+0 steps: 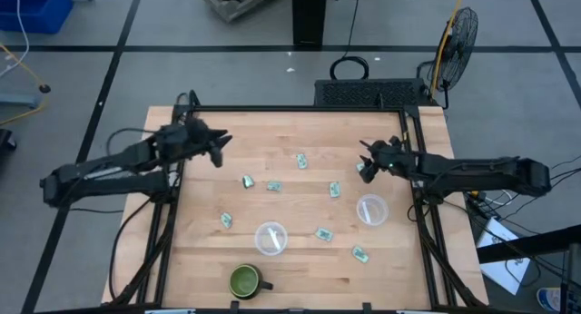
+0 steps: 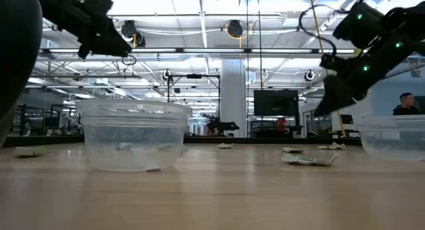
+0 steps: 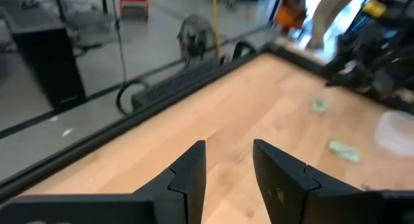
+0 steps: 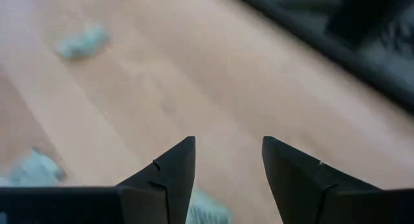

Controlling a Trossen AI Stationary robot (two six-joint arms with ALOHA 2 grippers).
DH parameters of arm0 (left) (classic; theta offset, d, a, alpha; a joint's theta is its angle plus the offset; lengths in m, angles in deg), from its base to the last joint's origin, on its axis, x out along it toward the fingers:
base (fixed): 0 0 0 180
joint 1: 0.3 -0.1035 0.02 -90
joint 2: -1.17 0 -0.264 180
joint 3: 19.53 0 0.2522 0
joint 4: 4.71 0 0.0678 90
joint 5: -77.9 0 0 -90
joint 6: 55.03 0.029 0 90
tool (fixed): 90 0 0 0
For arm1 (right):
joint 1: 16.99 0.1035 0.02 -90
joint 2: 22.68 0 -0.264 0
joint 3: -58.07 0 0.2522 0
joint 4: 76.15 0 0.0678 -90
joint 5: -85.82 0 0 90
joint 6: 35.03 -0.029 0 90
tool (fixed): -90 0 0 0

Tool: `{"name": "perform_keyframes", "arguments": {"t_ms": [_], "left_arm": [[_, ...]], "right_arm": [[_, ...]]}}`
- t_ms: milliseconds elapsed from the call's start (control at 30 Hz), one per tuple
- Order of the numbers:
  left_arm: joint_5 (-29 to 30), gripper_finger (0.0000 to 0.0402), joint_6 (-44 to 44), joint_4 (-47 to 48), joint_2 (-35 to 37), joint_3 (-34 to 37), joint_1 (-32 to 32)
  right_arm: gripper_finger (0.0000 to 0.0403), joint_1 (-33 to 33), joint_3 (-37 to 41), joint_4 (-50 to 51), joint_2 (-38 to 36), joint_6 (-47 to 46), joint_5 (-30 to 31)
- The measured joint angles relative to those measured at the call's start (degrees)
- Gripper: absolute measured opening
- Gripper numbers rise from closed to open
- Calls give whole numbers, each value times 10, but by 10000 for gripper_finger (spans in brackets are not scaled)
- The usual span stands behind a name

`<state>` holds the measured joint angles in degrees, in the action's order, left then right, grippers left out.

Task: Pick and place Stevia / Truvia into bins
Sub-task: Put the white stevia packet into the right transparent container

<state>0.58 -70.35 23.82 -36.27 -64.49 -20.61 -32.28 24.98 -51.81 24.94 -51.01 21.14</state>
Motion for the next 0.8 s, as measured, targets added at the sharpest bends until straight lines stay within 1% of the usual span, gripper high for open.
{"name": "perform_keyframes", "arguments": {"t_ms": [133,300,433,533,633,800], "left_arm": [[11,131,0,-11,-66,-9,0],[13,131,-6,-12,-116,-9,0],[13,131,-10,-20,-126,-9,0],[14,131,-6,-33,-123,-9,0],[14,131,0,-54,-123,-9,0],[13,131,2,-78,-123,-9,0]], "right_arm": [[171,-9,0,21,24,-54,-1],[171,-9,22,16,40,-96,-1],[171,-9,62,-7,47,-138,-6],[171,-9,98,-61,46,-154,-38],[171,-9,125,-128,45,-153,-43],[163,-8,145,-145,45,-130,-34]]}}
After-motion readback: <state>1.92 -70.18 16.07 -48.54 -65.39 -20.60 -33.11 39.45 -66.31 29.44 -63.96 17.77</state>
